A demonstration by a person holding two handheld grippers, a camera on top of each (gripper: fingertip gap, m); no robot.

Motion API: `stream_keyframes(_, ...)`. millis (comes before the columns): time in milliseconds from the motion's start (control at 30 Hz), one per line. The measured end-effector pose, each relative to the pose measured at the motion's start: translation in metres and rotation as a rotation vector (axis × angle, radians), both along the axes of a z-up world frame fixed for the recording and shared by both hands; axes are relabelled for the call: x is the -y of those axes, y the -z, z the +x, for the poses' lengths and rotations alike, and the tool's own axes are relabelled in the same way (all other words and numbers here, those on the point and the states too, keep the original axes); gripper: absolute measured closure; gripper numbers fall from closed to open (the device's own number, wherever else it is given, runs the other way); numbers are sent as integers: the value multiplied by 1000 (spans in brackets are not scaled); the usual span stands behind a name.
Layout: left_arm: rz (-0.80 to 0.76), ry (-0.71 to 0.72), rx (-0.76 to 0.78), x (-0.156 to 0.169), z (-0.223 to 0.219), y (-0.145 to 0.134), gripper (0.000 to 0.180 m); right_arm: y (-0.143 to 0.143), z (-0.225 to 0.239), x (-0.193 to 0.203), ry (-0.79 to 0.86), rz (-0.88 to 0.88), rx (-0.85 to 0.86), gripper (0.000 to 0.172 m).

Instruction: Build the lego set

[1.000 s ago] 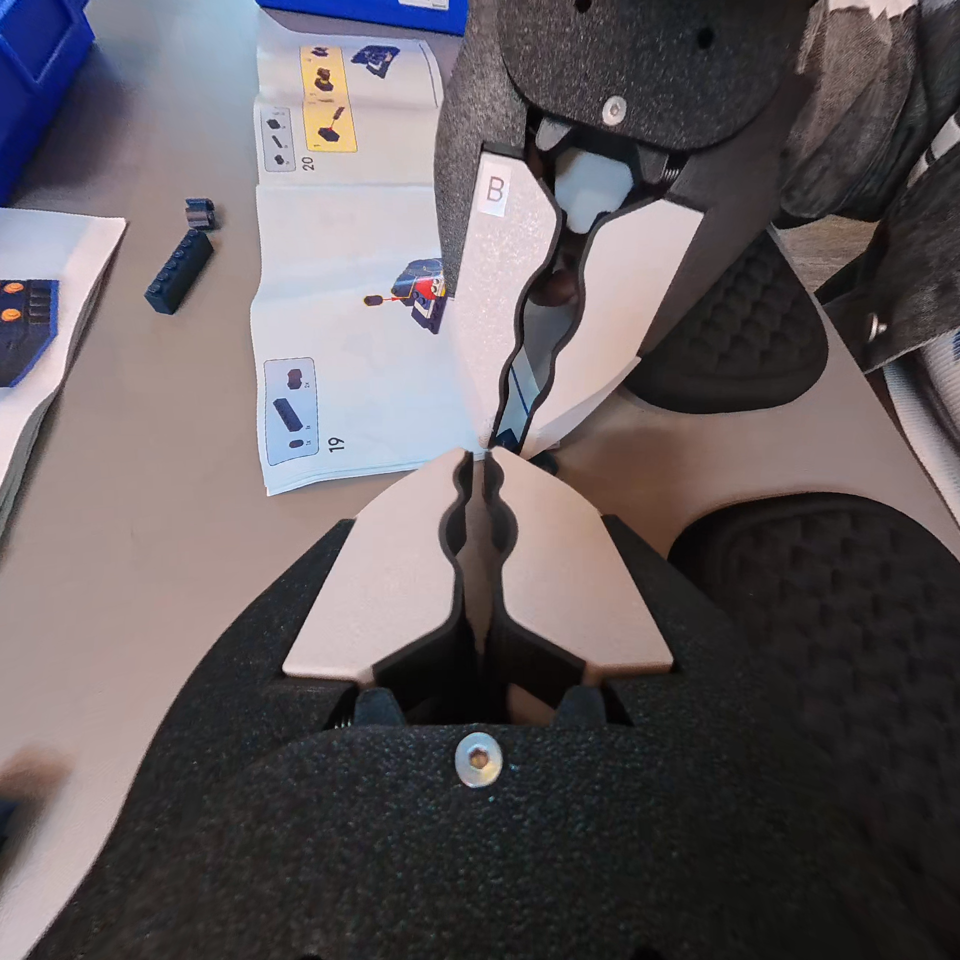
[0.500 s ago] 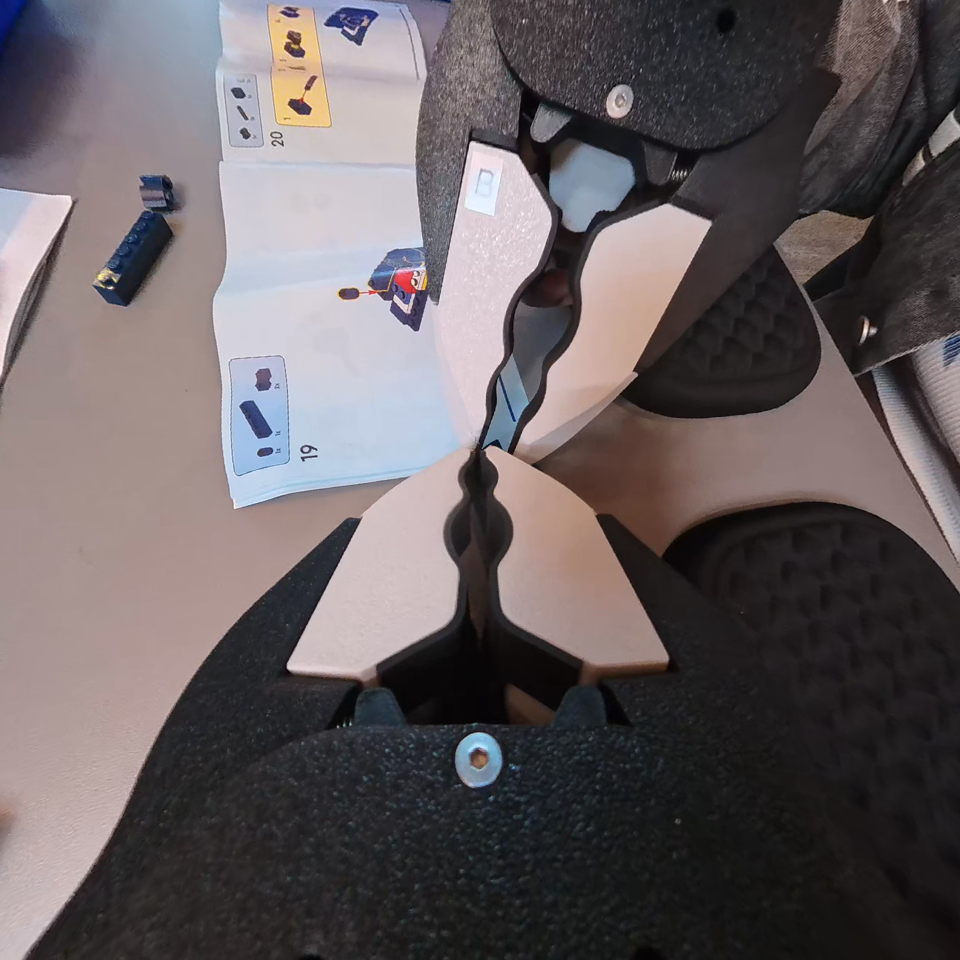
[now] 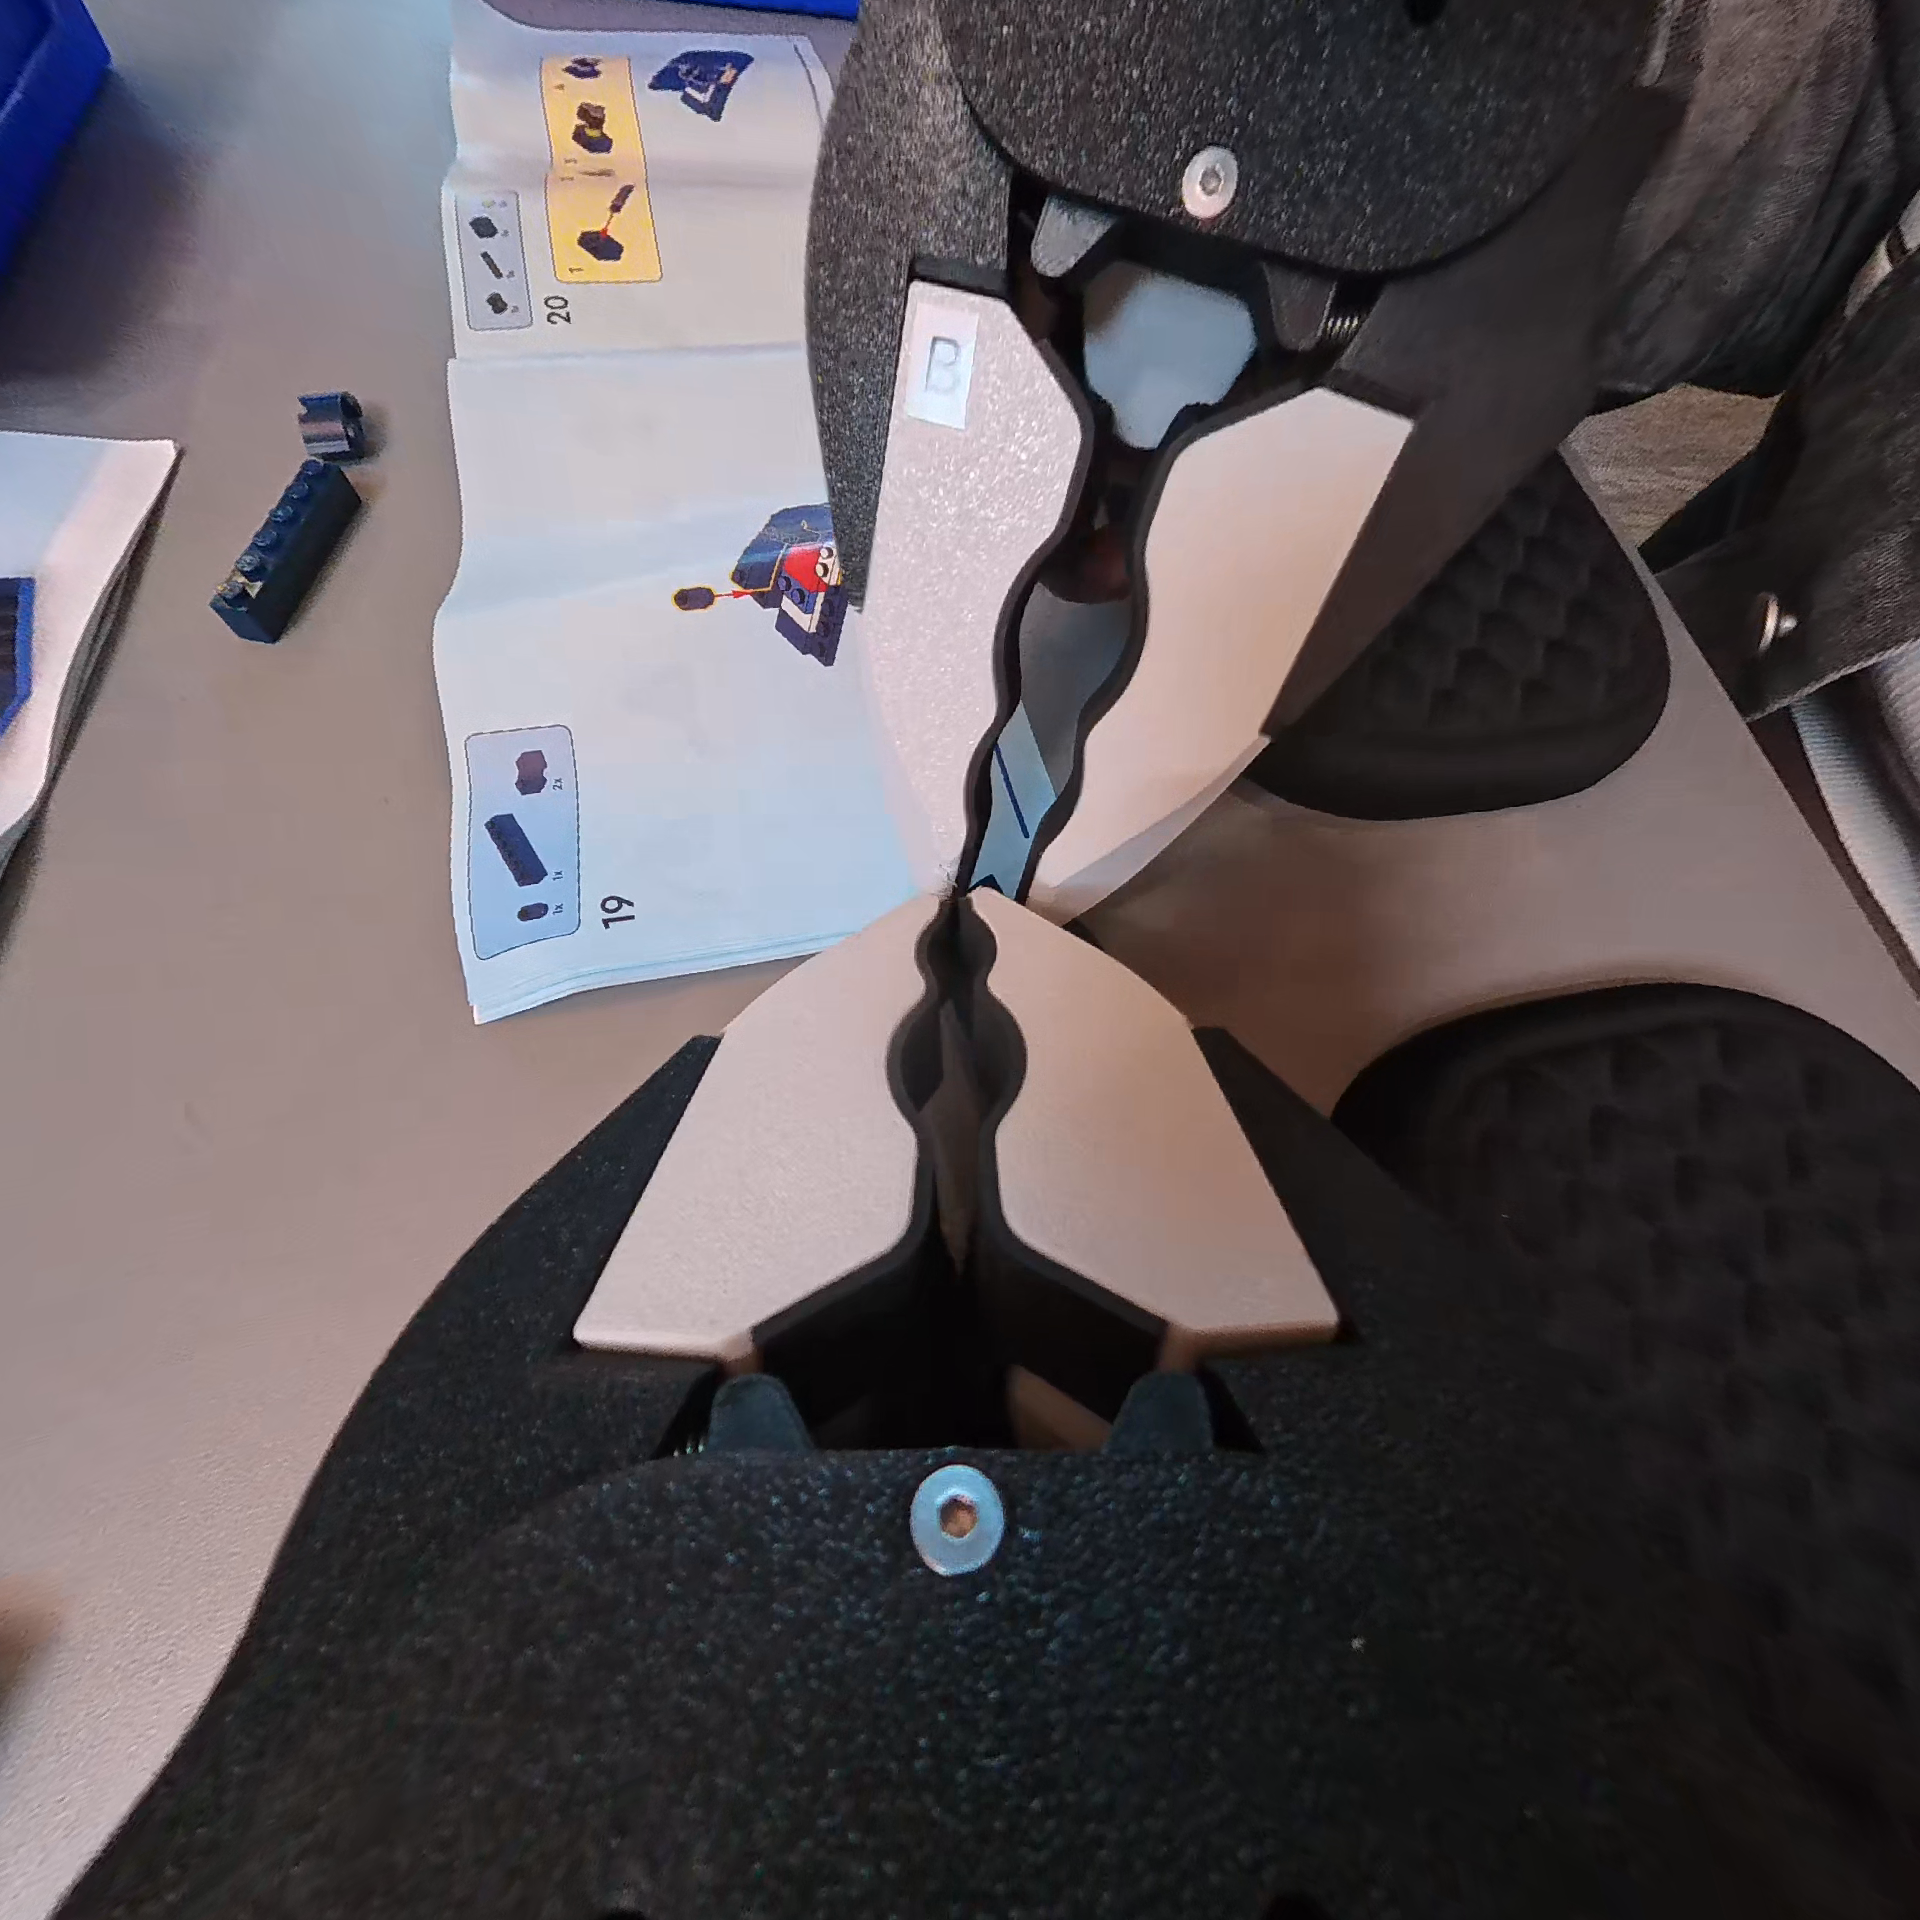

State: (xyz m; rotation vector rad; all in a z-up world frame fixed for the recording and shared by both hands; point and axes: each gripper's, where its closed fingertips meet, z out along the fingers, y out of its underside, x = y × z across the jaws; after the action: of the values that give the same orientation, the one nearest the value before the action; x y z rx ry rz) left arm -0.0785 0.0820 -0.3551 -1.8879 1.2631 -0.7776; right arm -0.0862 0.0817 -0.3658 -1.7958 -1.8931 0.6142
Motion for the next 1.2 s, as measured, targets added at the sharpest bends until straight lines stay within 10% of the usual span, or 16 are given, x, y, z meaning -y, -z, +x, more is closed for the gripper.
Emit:
stream_keyframes(600, 63, 44, -175, 6, -8, 21, 180, -11, 2, 0, 13, -141, -124, 160)
stream_keyframes(833, 218, -53, -46, -7, -29, -37, 180, -16, 7, -3, -2, -186, -186, 159)
stream_keyframes(1200, 89, 75, -133, 51, -35, -11, 138, -6, 31, 8, -124, -118, -141, 150)
